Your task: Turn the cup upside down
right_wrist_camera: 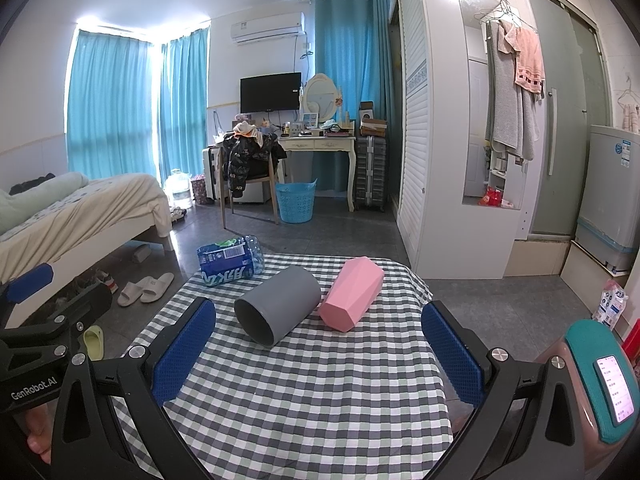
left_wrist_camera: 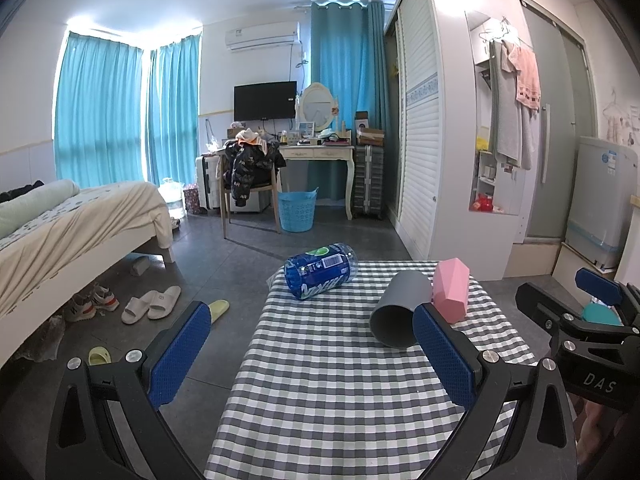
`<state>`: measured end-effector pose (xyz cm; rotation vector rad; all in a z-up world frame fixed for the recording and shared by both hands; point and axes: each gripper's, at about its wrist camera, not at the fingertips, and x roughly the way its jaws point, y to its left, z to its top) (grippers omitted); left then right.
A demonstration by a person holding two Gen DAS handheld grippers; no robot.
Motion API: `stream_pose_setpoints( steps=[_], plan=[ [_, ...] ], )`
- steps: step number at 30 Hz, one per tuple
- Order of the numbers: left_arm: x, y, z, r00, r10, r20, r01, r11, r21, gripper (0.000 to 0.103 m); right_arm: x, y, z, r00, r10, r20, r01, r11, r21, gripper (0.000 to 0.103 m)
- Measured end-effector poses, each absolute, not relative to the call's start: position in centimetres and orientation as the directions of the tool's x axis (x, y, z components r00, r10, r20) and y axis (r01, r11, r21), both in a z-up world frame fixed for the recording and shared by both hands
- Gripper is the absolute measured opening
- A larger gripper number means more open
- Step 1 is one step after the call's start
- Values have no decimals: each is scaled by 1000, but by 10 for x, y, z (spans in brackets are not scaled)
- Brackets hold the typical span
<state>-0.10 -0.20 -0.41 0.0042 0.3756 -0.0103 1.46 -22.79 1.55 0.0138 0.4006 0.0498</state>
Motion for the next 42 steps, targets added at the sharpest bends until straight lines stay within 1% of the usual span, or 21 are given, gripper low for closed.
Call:
stream_pose_setpoints(
  steps=[19, 22, 24, 27, 30, 33, 35, 39, 42],
  plan=[
    [-2, -5, -4, 929, -16, -371, 18, 1000, 1, 103, 10, -223, 14, 918, 50, -393, -44, 999, 23, 103],
    [1, -4, -1, 921, -33, -389, 34, 999, -4, 103, 12, -220, 12, 918, 55, -393, -49, 998, 25, 103],
    [3, -6, 1, 919, -31, -394, 41, 999, 18, 103, 13, -219, 15, 916, 61, -395, -54, 998, 28, 103],
    [5, -12, 5, 921, -16, -389, 56, 994, 90, 103, 23, -214, 14, 917, 75, -392, -68, 997, 31, 103],
    [17, -14, 10, 920, -40, -390, 99, 986, 131, 103, 29, -214, 19, 914, 74, -400, -73, 997, 18, 103],
    [34, -17, 12, 927, -60, -371, 144, 969, 202, 103, 41, -219, 25, 906, 78, -416, -81, 997, 11, 103],
    [53, -17, 10, 924, -81, -373, 181, 954, 241, 103, 51, -221, 32, 909, 60, -414, -74, 997, -18, 103],
    [94, -15, -2, 900, -133, -415, 253, 935, 249, 103, 76, -222, 44, 912, 64, -405, -85, 996, -33, 103],
    [124, -14, -13, 880, -166, -445, 290, 929, 228, 103, 99, -219, 52, 911, 70, -407, -99, 994, -51, 103]
  ],
)
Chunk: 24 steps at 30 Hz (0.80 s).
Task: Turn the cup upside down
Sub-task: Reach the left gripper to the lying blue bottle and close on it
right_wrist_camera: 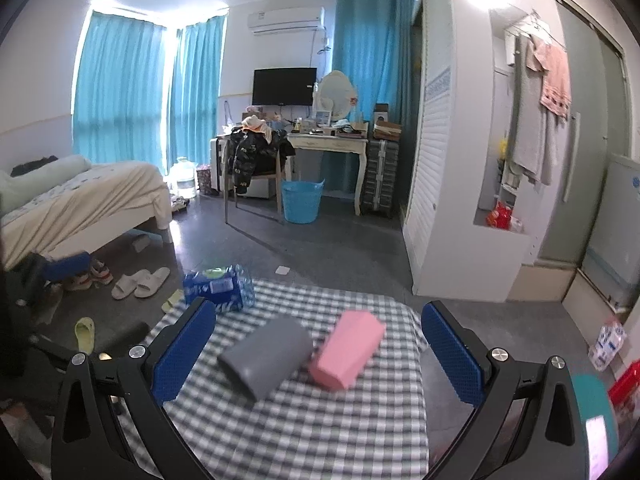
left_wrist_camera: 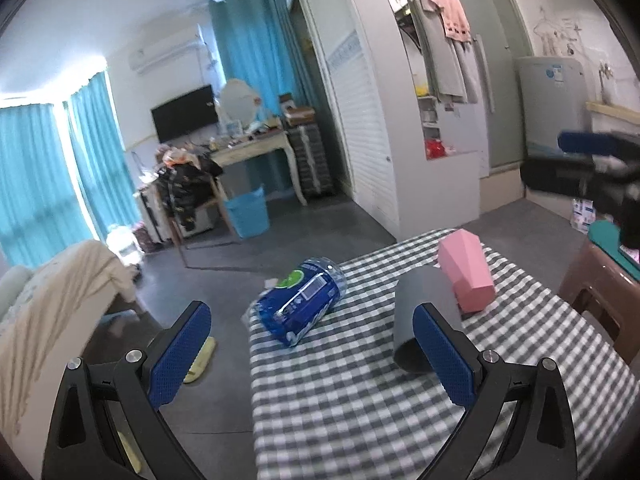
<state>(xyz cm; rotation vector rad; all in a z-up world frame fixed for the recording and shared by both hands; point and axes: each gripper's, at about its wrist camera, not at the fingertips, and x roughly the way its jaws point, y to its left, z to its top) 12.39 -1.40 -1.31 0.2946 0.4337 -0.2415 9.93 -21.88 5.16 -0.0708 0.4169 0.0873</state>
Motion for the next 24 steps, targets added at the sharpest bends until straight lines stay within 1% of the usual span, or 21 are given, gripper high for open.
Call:
stream_pose_setpoints(
  steps=[4, 10, 16, 20, 24],
  plan=[
    [161, -14, -36, 862, -176, -475, 319, 917, 240, 103, 132, -219, 47, 896, 98, -432, -125, 992, -34, 103],
    [201, -15, -72, 837, -175, -518, 368, 881, 297, 103, 171, -233, 13, 857, 93, -508, -95, 995, 21, 103],
    [225, -10, -87, 830, -203, -519, 386, 882, 272, 103, 190, -236, -7, 835, 67, -547, -69, 997, 18, 103],
    [243, 3, -87, 808, -229, -542, 395, 894, 212, 103, 200, -231, -16, 819, 75, -570, -79, 997, 16, 103],
    [258, 14, -82, 821, -229, -523, 382, 901, 205, 103, 213, -224, -21, 802, 88, -591, -101, 995, 10, 103]
  ],
)
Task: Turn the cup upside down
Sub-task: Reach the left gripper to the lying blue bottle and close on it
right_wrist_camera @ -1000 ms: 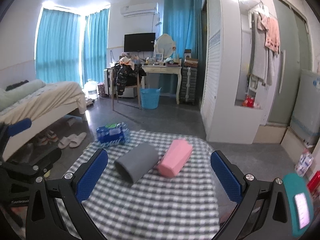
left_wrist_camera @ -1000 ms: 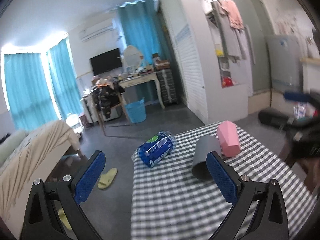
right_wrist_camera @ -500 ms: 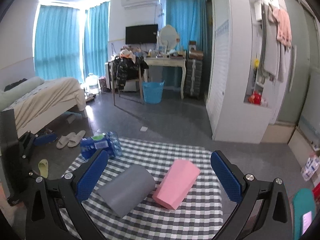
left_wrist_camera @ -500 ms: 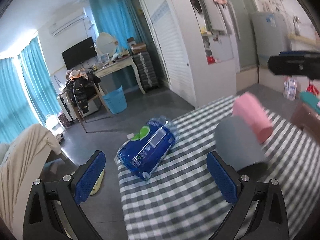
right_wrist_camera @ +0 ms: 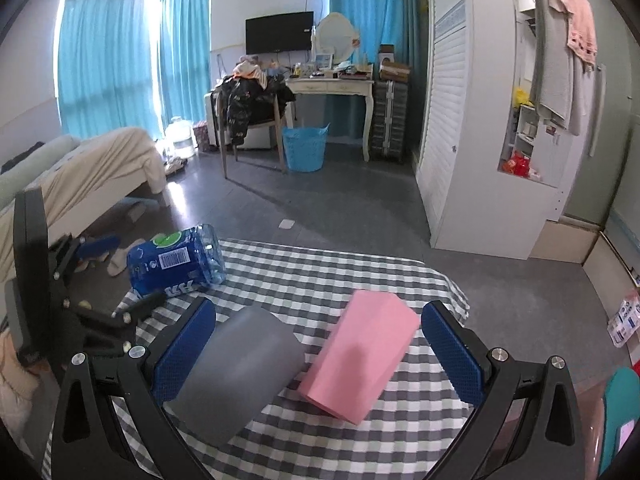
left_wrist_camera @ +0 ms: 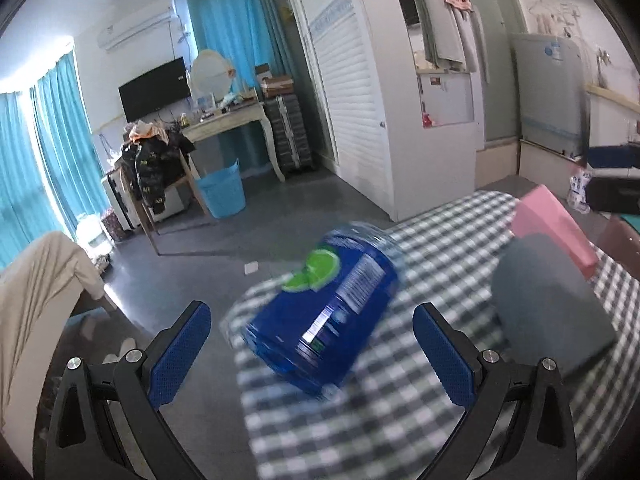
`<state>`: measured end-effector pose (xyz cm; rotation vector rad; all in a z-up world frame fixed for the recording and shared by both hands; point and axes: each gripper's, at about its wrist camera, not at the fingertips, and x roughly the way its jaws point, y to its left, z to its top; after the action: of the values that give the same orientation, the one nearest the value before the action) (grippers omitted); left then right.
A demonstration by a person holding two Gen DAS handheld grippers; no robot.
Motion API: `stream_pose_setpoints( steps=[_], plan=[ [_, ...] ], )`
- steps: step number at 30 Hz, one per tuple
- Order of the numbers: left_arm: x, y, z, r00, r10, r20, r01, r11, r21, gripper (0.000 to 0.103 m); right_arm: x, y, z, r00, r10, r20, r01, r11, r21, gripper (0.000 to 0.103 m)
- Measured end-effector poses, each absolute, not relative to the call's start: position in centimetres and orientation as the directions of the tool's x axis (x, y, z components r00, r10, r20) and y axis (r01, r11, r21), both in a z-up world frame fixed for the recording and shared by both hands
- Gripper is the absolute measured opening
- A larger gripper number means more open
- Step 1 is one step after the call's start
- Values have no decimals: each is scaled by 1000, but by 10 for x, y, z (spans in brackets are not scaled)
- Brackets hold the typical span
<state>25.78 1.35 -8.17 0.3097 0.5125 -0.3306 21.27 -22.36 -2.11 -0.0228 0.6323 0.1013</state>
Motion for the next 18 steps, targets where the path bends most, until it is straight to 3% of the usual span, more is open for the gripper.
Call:
stream_pose_setpoints(
  steps=[7, 15, 18],
  plan=[
    [288, 10, -95, 732, -309, -607, 513, 837, 192, 103, 216, -223, -25, 795, 85, -601, -96, 995, 14, 103],
    [305, 10, -99, 682, -343, -646, 554, 819, 150, 102, 217, -231, -28, 786, 87, -612, -85, 996, 33, 103],
    [296, 4, -101, 667, -336, -665, 586, 788, 189, 91, 216, -230, -28, 787, 87, -611, -85, 996, 32, 103]
  ],
)
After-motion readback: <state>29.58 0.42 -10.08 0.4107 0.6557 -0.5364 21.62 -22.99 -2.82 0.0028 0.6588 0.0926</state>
